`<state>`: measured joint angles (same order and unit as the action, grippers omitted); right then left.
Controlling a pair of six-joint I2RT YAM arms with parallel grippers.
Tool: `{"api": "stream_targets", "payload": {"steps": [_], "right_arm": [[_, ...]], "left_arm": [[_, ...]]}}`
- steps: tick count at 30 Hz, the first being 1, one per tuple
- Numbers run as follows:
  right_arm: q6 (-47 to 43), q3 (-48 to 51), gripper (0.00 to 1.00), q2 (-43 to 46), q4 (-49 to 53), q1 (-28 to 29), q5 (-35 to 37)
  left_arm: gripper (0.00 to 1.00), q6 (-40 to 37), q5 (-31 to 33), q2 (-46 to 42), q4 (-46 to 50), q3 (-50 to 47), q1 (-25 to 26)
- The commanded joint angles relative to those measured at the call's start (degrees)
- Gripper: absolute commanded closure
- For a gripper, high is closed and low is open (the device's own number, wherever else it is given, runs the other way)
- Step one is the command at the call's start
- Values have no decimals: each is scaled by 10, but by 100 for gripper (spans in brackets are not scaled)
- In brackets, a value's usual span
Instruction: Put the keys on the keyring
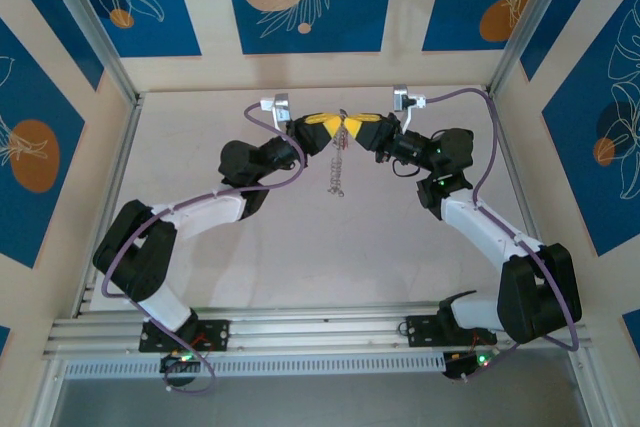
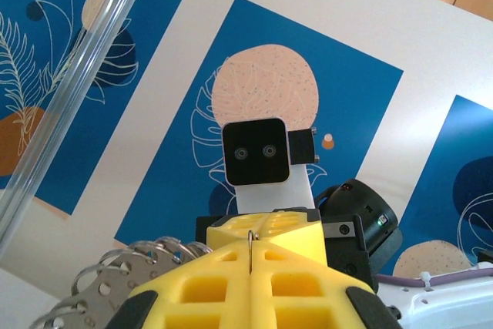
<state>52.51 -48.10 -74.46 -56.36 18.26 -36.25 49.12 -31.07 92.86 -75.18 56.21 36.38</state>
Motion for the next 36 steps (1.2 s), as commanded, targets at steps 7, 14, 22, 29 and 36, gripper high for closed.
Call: {"api": "stream_targets", "payload": {"steps": [7,14,22,29,36], "right_arm": [[-83,-49,100,30,170,-29,-45],[-132,-101,100,21,279,-66,-105],[-255,-224,100,-38,464,-83,-211],[-344,-328,100,-106,595,-79,-269],[-426,-420,100,-171,712,-63,-286]], "left_arm": [[73,-32,-38,-25,47,38,-46],[62,-54,-114,-18,152,87,-89],[56,-153,-244,-1,365,186,-133],[48,-330,-307,9,617,277,-149],[44,-434,-350,37,787,359,-152]]}}
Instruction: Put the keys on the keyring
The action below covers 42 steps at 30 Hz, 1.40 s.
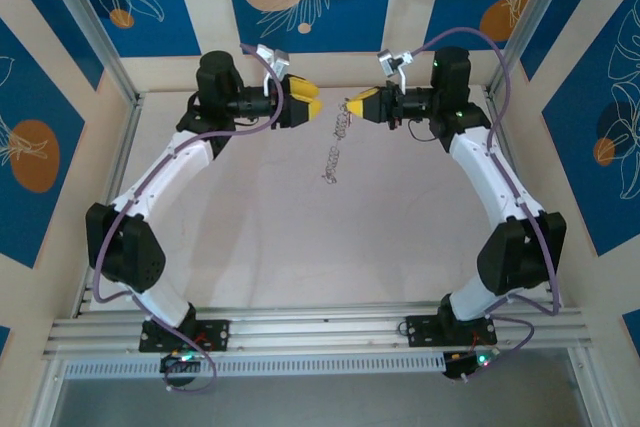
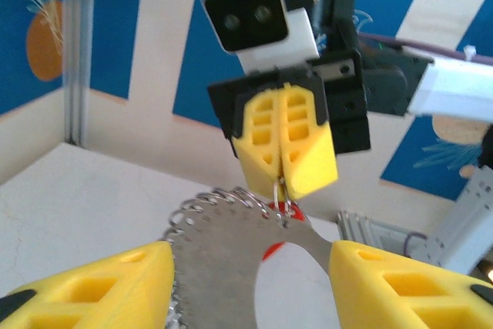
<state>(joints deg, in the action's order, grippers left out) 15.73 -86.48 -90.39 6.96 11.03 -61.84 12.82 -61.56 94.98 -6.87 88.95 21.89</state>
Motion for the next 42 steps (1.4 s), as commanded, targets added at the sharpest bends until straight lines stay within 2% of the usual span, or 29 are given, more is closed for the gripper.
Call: {"api": "stream_targets", "payload": {"steps": [1,6,14,22,30,42], "right_arm": [[-63,-44,100,-17,86,12,-30],[-75,-68,100,-41,96,21,-30],[-96,-93,100,-58,129,38,-30],[-99,-93,100,-62,131,46,-26],[-94,-93,100,-69,120,49,-24],[-86,-101,100,-72,110,49,-24]], "left_arm": [[44,-72,-52,19,109,37,-8],[43,-84,-80,40,149,76,-9],[42,-116,-86,62,212,122,-9],[45,-115,-91,72,212,131,-9],[56,-106,-109,79,205,133,-9],[57,-104,-115,89,200,133,-5]]}}
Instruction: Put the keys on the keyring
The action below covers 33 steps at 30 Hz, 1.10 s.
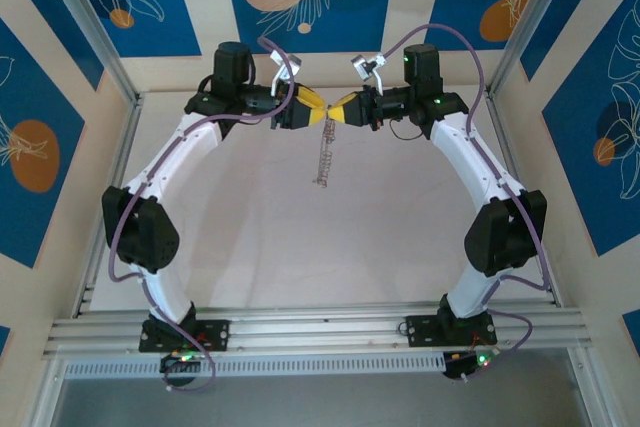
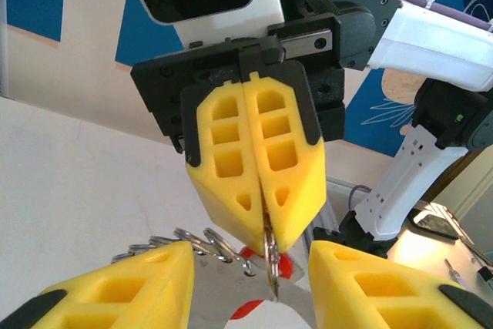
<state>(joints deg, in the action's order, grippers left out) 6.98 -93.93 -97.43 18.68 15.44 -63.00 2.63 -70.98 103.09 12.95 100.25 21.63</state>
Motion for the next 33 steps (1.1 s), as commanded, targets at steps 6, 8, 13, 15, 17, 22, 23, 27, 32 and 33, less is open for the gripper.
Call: {"api": "stream_targets", "payload": {"steps": [6,8,13,15,17,22,23,27,32,33], "right_arm": [[3,-27,100,-3,-7,5,-12],[3,-27,100,-3,-8,5,-13],[2,-25,100,-2,-8,6,-13],[2,-24,100,-2,-8,7,-13],[2,-24,100,-2,-9,7,-12],[1,-23,100,-1,-9,6,-10],[1,-23,100,-1,-9,6,-10],[3,-22,100,0,-12,4,-9],[35,-7,92,8,-46,0,-8],[45,1,83,14,-60,-3,-8]], "left_arm": [[61,-4,-22,9,2,20,1],[64,-4,-22,10,1,21,1],[67,-3,-21,10,-3,25,5],[69,-2,-23,9,-6,26,7],[72,-1,-23,10,-7,27,9],[85,-1,-28,10,-6,29,10],[86,-1,-28,9,-5,29,11],[100,-7,-30,5,-1,24,11],[100,-1,-18,-7,-26,2,15],[100,11,-6,-15,-49,-11,15]]}}
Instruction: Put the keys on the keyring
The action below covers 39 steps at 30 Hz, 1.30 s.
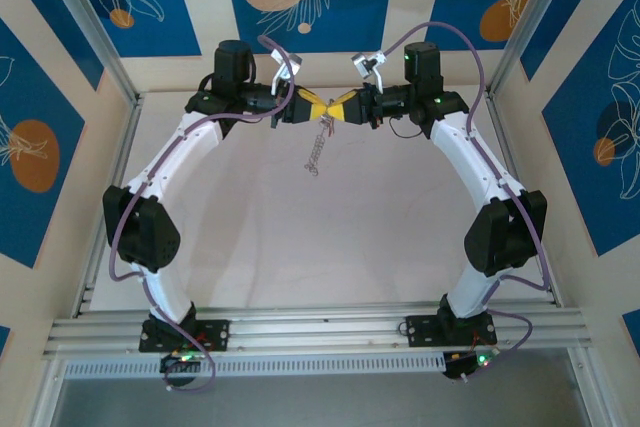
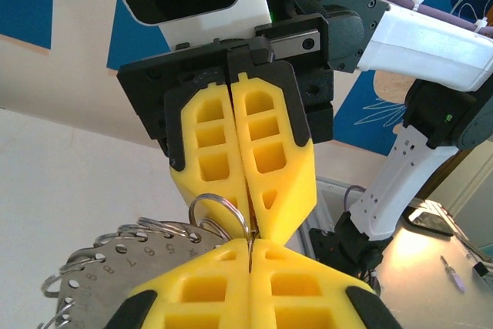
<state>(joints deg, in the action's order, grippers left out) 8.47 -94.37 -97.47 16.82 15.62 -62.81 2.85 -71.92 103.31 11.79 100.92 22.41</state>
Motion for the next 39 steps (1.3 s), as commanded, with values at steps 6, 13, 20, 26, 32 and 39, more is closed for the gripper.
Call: {"api": "stream_targets", "payload": {"steps": [6,13,20,26,32,39], "right_arm": [[145,112,64,83,-209,-34,2],[271,251,60,157,-392,-42,89],[367,331,60,163,-540,-39,187],[402,336,60,141,-607,-23,204],[394,324,59,134,-617,-1,209],[385,327,59,155,-617,2,216]], "left_arm": [[100,123,66,-59,-225,-107,6],[100,278,94,-85,-455,-188,6],[100,401,111,-85,-621,-227,7],[100,452,115,-75,-677,-232,11],[100,453,115,-75,-677,-233,18],[100,453,117,-73,-677,-236,25]]}}
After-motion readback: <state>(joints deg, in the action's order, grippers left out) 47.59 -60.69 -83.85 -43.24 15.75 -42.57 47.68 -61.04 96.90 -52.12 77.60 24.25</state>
